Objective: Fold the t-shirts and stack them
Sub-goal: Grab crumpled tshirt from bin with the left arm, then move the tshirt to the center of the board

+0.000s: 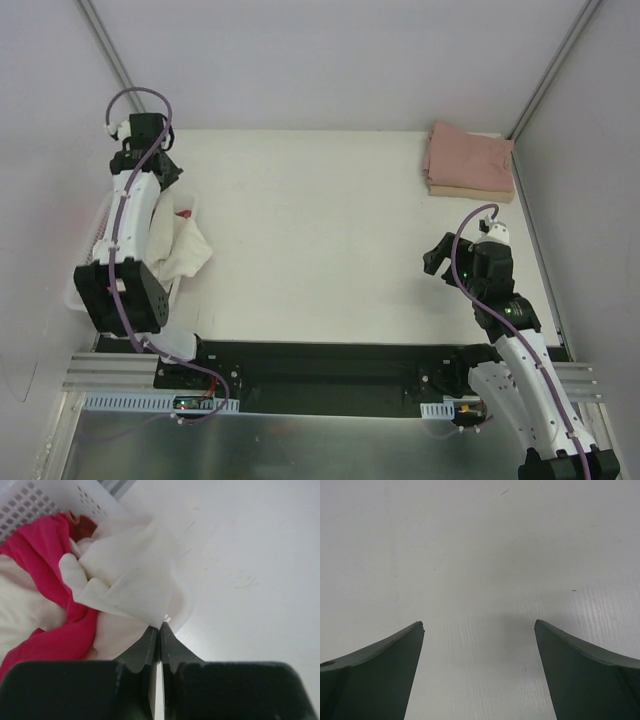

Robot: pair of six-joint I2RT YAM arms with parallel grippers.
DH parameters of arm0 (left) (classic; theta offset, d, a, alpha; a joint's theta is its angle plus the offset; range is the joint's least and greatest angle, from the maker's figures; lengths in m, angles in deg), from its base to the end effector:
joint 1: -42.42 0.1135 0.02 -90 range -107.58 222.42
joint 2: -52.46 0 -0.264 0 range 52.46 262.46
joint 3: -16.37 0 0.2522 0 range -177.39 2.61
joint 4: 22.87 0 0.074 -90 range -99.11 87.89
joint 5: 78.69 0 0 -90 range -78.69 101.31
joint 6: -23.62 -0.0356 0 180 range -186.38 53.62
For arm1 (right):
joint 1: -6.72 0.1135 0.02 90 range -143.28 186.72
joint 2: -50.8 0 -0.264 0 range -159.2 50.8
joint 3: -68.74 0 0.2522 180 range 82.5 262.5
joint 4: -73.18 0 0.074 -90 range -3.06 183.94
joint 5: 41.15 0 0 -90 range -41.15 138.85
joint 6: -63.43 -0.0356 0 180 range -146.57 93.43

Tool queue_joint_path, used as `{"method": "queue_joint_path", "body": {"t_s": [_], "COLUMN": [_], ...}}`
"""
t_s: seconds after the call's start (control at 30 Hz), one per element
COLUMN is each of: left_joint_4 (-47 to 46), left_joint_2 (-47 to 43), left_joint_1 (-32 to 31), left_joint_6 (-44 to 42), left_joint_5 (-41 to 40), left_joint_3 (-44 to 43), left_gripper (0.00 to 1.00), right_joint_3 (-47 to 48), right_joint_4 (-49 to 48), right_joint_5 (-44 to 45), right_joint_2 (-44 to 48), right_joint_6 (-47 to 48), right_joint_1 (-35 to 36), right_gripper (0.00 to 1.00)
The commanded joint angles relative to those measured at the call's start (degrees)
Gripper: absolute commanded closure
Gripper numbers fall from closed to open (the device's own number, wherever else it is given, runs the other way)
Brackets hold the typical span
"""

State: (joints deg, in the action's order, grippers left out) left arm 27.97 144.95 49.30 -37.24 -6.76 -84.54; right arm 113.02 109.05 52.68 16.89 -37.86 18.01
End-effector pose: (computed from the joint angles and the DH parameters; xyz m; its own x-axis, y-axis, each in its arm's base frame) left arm 0.3566 0.0542 0.3414 -0.4188 -0.5168 -0.7467 -0.6241 0.7611 -0.1767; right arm 0.1454 0.0266 0.2590 -0.4407 0.1112 -0.8907 -0.0509 0.9876 0.1485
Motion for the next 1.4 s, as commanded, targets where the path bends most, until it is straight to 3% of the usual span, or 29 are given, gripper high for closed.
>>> {"method": "queue_joint_path", "body": {"t_s": [0.0,0.1,0.13,0.27,0.37,0.47,0.63,0.8,1.03,1.37], "left_joint_4": [-3.3,-9.0,-9.9,-16.7,-21.3,-22.2,-22.2,-21.7,-21.5,-19.8], "left_joint_2": [-17.3,-23.4,-25.1,-26.9,-25.5,-22.4,-17.9,-21.6,-23.9,-21.4], "left_joint_1": [0.4,0.5,0.4,-1.2,-5.4,-13.1,-17.9,-17.9,-17.9,-17.9], "left_joint_6": [2.2,1.8,1.8,4.2,5.9,5.4,5.5,-0.1,-2.7,-3.3], "left_joint_5": [7.6,17.7,26.8,44.8,54.4,57.1,54.4,34.4,29.4,27.7], "left_joint_3": [-5.2,-5.7,-7.2,-11.6,-16.5,-23.0,-30.9,-26.2,-15.3,-19.1], "left_gripper": [1.00,1.00,1.00,1.00,1.00,1.00,1.00,1.00,1.00,1.00], "right_joint_3": [0.9,0.8,0.8,0.6,0.7,0.6,1.0,1.1,1.1,0.9], "right_joint_4": [-2.1,-2.2,-2.3,-2.3,-2.2,-1.9,-0.5,-0.3,-0.1,-0.6], "right_joint_5": [0.5,0.2,0.1,-0.2,-0.2,-0.1,0.6,0.9,0.9,1.0], "right_joint_2": [0.2,0.4,0.4,0.8,1.2,1.8,2.8,3.7,3.0,2.9], "right_joint_6": [0.7,0.7,0.6,0.5,0.5,0.6,0.8,0.9,0.8,0.8], "right_joint_1": [0.4,0.5,0.5,0.5,0.6,0.5,0.5,0.5,0.5,0.5], "right_gripper": [0.03,0.03,0.03,0.03,0.03,0.03,0.03,0.03,0.03,0.03]}}
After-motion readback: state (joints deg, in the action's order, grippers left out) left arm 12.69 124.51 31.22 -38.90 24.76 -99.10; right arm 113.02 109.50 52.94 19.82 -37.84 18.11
